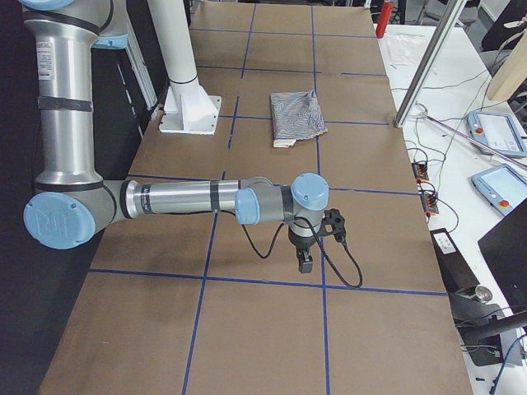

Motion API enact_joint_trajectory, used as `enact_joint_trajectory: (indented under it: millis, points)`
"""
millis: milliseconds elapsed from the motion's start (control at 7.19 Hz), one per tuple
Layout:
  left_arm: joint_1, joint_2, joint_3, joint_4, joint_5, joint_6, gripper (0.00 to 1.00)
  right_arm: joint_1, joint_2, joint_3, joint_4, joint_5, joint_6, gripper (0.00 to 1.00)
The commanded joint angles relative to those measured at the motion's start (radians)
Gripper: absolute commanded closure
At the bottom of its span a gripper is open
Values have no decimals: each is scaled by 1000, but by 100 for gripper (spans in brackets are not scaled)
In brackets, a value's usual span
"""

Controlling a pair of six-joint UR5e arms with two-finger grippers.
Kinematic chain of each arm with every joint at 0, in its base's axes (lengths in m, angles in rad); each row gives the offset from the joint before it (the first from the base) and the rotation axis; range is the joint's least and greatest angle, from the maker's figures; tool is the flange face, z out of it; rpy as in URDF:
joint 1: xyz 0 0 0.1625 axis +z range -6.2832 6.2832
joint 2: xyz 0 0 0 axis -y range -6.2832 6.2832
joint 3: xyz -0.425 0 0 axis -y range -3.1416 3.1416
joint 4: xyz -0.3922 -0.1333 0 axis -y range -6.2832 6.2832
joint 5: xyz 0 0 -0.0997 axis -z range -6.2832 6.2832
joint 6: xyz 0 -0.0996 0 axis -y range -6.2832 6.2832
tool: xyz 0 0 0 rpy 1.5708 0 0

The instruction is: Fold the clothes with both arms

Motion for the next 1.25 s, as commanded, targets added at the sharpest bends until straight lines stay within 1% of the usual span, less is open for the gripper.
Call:
enact_joint_trajectory:
  millis: [0,1112]
  points:
    - [0,1,1,-1,-34,0,0,-6,-1,9,-9,4,0,0]
    - [0,-13,-9,-3,-31,-9,0,-4,-5,18,-9,11,2,0]
